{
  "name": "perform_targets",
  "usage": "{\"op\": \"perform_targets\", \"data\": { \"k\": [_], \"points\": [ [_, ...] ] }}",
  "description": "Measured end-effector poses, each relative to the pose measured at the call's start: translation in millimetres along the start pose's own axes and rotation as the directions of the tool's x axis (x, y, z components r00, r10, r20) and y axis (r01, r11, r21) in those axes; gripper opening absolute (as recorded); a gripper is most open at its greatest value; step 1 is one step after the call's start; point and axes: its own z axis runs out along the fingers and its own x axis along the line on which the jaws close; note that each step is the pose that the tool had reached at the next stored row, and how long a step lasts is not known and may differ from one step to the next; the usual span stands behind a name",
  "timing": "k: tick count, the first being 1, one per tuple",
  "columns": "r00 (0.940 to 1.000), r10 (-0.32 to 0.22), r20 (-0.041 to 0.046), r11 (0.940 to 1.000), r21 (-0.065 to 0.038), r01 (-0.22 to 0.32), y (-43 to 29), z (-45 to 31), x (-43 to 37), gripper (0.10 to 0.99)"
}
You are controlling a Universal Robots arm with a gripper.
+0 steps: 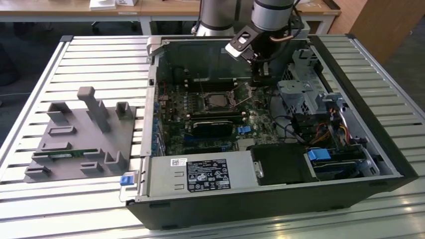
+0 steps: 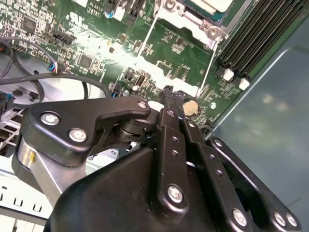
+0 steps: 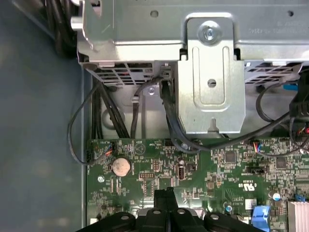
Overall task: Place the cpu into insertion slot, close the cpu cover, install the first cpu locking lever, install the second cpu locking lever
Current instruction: 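Close the cpu cover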
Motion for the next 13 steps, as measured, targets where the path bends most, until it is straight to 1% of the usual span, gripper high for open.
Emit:
{"op": "perform_targets", "data": {
  "k": [8, 13],
  "points": [
    [1.0000, 0.000, 0.0003, 1.0000, 0.000, 0.000, 6.9, 0.9, 0.2, 0.106],
    [1.0000, 0.000, 0.0006, 1.0000, 0.002, 0.000, 7.9, 5.5, 0.2, 0.106]
  ]
}}
